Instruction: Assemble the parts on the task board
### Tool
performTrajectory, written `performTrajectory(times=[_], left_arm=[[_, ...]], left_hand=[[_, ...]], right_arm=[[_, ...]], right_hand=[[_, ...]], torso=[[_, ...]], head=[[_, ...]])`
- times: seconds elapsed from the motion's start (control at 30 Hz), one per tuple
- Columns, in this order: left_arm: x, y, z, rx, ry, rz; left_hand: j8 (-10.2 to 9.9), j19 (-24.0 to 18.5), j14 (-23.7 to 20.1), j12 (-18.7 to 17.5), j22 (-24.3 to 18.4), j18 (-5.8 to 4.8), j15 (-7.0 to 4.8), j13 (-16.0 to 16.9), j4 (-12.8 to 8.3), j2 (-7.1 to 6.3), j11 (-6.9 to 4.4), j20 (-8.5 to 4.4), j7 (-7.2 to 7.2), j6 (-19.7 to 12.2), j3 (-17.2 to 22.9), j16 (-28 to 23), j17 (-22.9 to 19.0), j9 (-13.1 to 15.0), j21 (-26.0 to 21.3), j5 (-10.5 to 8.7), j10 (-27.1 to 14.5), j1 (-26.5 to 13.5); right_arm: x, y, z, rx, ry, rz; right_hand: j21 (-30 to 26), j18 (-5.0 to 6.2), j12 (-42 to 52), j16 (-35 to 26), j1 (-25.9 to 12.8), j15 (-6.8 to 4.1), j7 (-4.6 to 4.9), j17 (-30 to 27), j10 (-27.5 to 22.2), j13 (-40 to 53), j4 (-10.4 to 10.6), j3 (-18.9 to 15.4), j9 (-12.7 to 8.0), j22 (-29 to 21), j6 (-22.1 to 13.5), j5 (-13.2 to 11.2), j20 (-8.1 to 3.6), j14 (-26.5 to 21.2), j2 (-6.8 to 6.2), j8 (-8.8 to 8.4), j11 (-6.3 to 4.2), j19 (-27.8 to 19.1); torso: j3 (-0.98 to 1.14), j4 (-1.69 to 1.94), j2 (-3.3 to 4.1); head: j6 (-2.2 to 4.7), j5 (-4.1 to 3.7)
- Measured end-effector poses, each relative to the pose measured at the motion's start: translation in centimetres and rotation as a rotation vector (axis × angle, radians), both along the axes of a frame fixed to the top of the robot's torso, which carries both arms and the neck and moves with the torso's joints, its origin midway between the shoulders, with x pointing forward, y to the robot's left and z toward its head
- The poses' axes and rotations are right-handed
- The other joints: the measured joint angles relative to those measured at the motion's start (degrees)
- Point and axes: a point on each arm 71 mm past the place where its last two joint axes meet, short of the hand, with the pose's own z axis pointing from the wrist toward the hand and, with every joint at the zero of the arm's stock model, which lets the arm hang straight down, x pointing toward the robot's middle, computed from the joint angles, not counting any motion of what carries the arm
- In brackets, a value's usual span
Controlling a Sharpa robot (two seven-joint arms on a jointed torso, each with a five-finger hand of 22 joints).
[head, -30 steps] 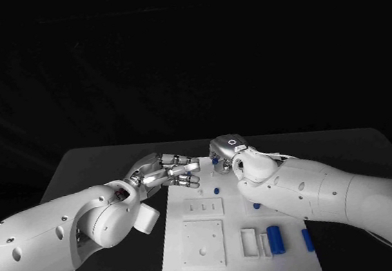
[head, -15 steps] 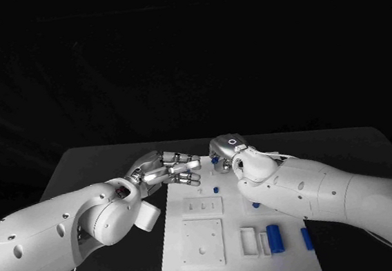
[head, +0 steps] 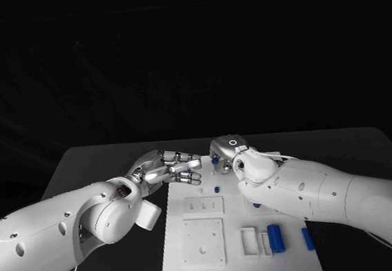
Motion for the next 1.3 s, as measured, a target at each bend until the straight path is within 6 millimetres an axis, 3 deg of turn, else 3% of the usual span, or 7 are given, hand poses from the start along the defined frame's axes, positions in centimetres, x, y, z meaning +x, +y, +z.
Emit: performTrajectory(times=[0.3, 0.6, 0.77, 0.93, 1.1, 1.3], left_arm=[[0.1, 0.0, 0.1, 0.001, -0.002, 0.001], [0.2, 0.0, 0.2, 0.002, -0.004, 0.002], [0.2, 0.0, 0.2, 0.002, -0.004, 0.002], [0.2, 0.1, 0.2, 0.004, -0.005, 0.005], [0.3, 0.3, 0.3, 0.006, -0.006, 0.01], [0.6, 0.7, 0.4, 0.009, -0.009, 0.021]], left_hand=[[0.0, 0.0, 0.0, 0.0, 0.0, 0.0, 0.0, 0.0, 0.0, 0.0, 0.0, 0.0, 0.0, 0.0, 0.0, 0.0, 0.0, 0.0, 0.0, 0.0, 0.0, 0.0], [0.0, 0.0, 0.0, 0.0, 0.0, 0.0, 0.0, 0.0, 0.32, 0.0, 0.0, 0.0, 0.0, 0.0, 0.0, 0.0, 0.0, 0.0, 0.0, 0.0, 0.0, 0.0], [0.0, 0.0, 0.0, 0.0, 0.0, 0.0, 0.0, 0.0, 0.32, 0.0, 0.0, 0.0, 0.0, 0.0, 0.0, 0.0, 0.0, 0.0, 0.0, 0.0, 0.0, 0.0], [0.0, 0.0, 0.0, 0.0, 0.0, 0.0, 0.0, 0.0, 0.32, 0.0, 0.0, 0.0, 0.0, 0.0, 0.0, 0.0, 0.0, 0.0, 0.0, 0.0, 0.0, 0.0], [0.0, 0.0, 0.0, 0.0, 0.0, 0.0, 0.0, 0.0, 0.32, 0.0, 0.0, 0.0, 0.0, 0.0, 0.0, 0.0, 0.0, 0.0, 0.0, 0.0, 0.0, 0.0], [0.0, -0.22, 0.0, 0.0, 0.0, 0.01, 0.0, 0.0, 0.49, -0.27, 0.14, 0.21, -0.04, -0.05, 0.17, 0.0, 0.0, 0.0, 0.0, 0.0, -0.55, 0.27]], right_arm=[[0.0, 0.0, -0.3, 0.015, 0.006, 0.0], [0.0, -0.1, -0.5, 0.023, 0.013, -0.005], [0.0, -0.1, -0.5, 0.03, 0.016, -0.008], [-0.1, -0.3, -0.6, 0.042, 0.02, -0.008], [-0.2, -0.7, -0.6, 0.061, 0.019, -0.004], [-0.5, -1.0, -0.3, 0.096, 0.01, 0.004]], right_hand=[[-0.66, 1.37, 0.03, 0.0, 0.16, 0.55, 0.5, -0.25, -2.35, 0.01, 0.45, 1.05, -0.03, 0.91, -1.52, 0.01, 0.55, 0.32, -0.9, -0.01, 0.89, 0.54], [-1.39, 1.52, 0.03, 0.0, 0.23, 1.33, 0.91, -0.63, -4.87, -0.03, 0.47, 1.38, -0.16, 1.82, -2.35, 0.01, 1.29, 0.33, -1.42, 0.08, 1.46, 0.67], [-1.99, 2.38, 0.03, 0.0, 0.42, 1.58, 1.0, -1.0, -7.5, -0.05, 0.46, 1.26, -0.16, 1.92, -3.07, 0.01, 1.63, 0.1, -2.2, 0.24, 1.99, 0.96], [-3.66, 2.87, 0.03, -0.57, 1.65, 2.18, 0.82, -1.71, -11.64, -0.05, 0.87, -2.76, -0.05, 1.22, -6.38, 0.24, 2.37, -0.14, -3.44, 0.58, 2.89, 1.31], [-6.7, 2.88, 0.03, -1.31, 3.74, 2.49, 0.42, -2.71, -13.79, -0.05, 3.12, -8.26, -0.19, -1.16, -11.72, 0.57, 3.1, -0.44, -4.39, 0.37, 3.36, 2.04], [-8.79, 2.93, 0.03, -1.54, 4.71, 2.43, 0.49, -3.27, -14.38, -0.05, 4.8, -9.93, -0.35, -2.65, -16.07, 0.57, 3.02, -1.03, -5.28, 0.35, 3.59, 2.81]], torso=[[-0.04, -0.04, 0.03], [-0.04, -0.18, 0.05], [-0.03, -0.18, 0.05], [-0.02, -0.2, 0.03], [-0.01, -0.27, 0.02], [0.02, -0.43, -0.03]], head=[[-0.01, 0.15], [-0.03, 0.29], [-0.05, 0.26], [-0.06, 0.26], [-0.07, 0.28], [0.09, 0.13]])
